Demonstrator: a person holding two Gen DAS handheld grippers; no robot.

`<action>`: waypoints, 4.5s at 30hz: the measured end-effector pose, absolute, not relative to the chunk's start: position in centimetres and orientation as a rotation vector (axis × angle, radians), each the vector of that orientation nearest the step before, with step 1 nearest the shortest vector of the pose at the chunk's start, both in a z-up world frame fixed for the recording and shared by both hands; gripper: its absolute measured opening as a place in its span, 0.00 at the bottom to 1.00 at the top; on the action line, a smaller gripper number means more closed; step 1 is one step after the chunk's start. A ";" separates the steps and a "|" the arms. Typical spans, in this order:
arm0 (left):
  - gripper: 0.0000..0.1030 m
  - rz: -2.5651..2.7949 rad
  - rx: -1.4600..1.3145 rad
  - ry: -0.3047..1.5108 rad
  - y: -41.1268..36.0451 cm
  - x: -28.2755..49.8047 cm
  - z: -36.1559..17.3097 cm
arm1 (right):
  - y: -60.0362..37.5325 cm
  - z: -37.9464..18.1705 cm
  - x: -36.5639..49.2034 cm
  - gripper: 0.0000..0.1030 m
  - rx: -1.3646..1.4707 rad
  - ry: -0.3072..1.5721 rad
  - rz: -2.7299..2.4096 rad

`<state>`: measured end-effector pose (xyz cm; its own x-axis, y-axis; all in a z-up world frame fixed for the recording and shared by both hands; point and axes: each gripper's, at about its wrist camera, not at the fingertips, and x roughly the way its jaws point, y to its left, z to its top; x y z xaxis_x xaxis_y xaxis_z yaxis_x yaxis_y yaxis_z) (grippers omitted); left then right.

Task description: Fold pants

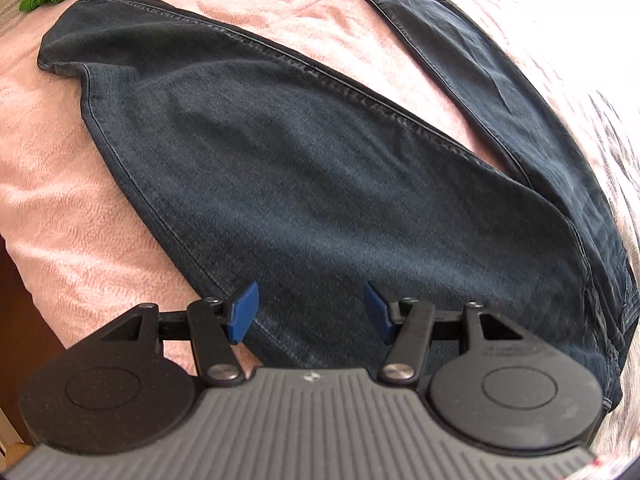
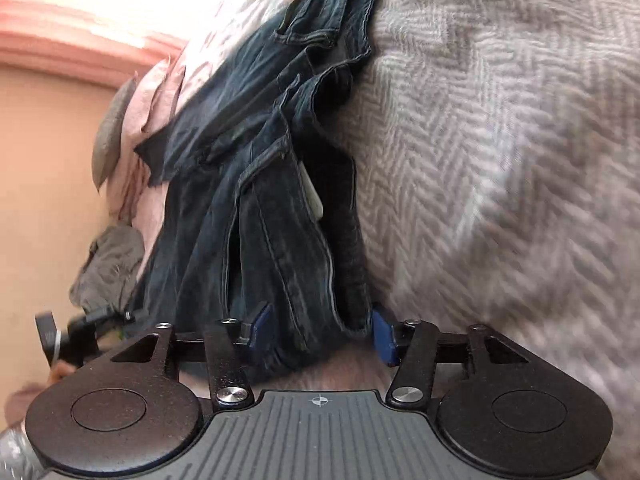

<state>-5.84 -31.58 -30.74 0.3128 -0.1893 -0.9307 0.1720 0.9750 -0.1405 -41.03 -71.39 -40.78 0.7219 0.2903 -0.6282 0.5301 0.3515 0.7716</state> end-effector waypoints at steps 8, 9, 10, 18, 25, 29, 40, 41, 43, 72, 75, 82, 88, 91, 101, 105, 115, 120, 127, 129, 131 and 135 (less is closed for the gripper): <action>0.52 -0.217 0.040 1.236 -29.3 -7.0 -30.3 | -69.7 -37.7 -45.5 0.02 1.259 0.848 -0.270; 0.52 -0.202 0.042 1.246 -29.0 -7.1 -30.5 | -69.9 -38.0 -44.9 0.02 1.243 0.874 -0.273; 0.52 -0.189 0.043 1.259 -28.7 -7.1 -30.7 | -70.3 -38.4 -43.9 0.03 1.234 0.906 -0.282; 0.55 -0.143 -0.031 1.286 -24.9 -8.1 -31.2 | -70.6 -38.0 -44.3 0.33 1.220 0.899 -0.319; 0.55 -0.018 -0.183 1.198 -19.2 -5.5 -30.7 | -70.4 -38.3 -44.1 0.33 1.268 0.888 -0.367; 0.55 0.059 -0.235 1.101 -15.1 -1.2 -30.0 | -70.1 -38.2 -44.1 0.33 1.294 0.876 -0.417; 0.56 0.220 -0.617 0.948 -0.8 13.6 -32.1 | -63.4 -37.1 -45.4 0.34 1.472 0.626 -0.828; 0.56 0.212 -0.636 0.949 0.0 15.2 -32.7 | -62.7 -36.8 -45.0 0.34 1.450 0.612 -0.875; 0.55 0.197 -0.641 0.940 0.9 18.3 -33.4 | -61.4 -36.4 -44.1 0.34 1.395 0.595 -0.964; 0.37 -0.273 -0.544 1.000 -3.5 27.0 -31.5 | -54.8 -35.0 -40.3 0.35 1.232 0.618 -1.231; 0.37 -0.267 -0.423 0.907 -1.7 25.5 -29.5 | -54.5 -35.0 -40.4 0.36 1.232 0.620 -1.231; 0.33 -0.159 -0.476 0.947 -0.2 27.6 -32.4 | -53.8 -35.5 -39.7 0.36 1.203 0.632 -1.254; 0.15 -0.354 0.036 0.892 -11.2 25.7 -33.2 | -54.1 -35.4 -39.2 0.37 1.177 0.681 -1.250; 0.23 -0.527 0.310 0.847 -14.4 22.3 -33.6 | -54.1 -35.4 -38.9 0.37 1.175 0.688 -1.262; 0.24 -0.470 0.058 0.861 -8.9 25.0 -29.9 | -54.1 -35.6 -38.6 0.38 1.170 0.685 -1.269; 0.25 -0.513 0.099 0.883 -12.0 28.0 -31.0 | -54.2 -35.6 -38.6 0.38 1.163 0.690 -1.270; 0.00 -0.354 0.072 0.814 -8.9 27.8 -30.1 | -54.2 -35.4 -39.0 0.39 1.165 0.687 -1.259; 0.01 0.021 0.030 0.917 0.2 26.9 -30.6 | -53.6 -35.5 -39.2 0.39 1.178 0.657 -1.262; 0.28 -0.020 -0.408 1.002 4.8 25.2 -33.4 | -53.1 -35.1 -40.1 0.39 1.228 0.616 -1.246; 0.42 -0.054 -0.487 1.032 4.1 25.6 -34.5 | -52.7 -35.0 -41.0 0.39 1.280 0.558 -1.243; 0.42 -0.038 -0.507 1.060 3.5 26.1 -35.9 | -52.1 -35.1 -42.2 0.39 1.361 0.451 -1.238; 0.00 -0.042 -0.412 1.025 2.4 26.8 -35.5 | -51.3 -35.4 -44.1 0.39 1.487 0.279 -1.236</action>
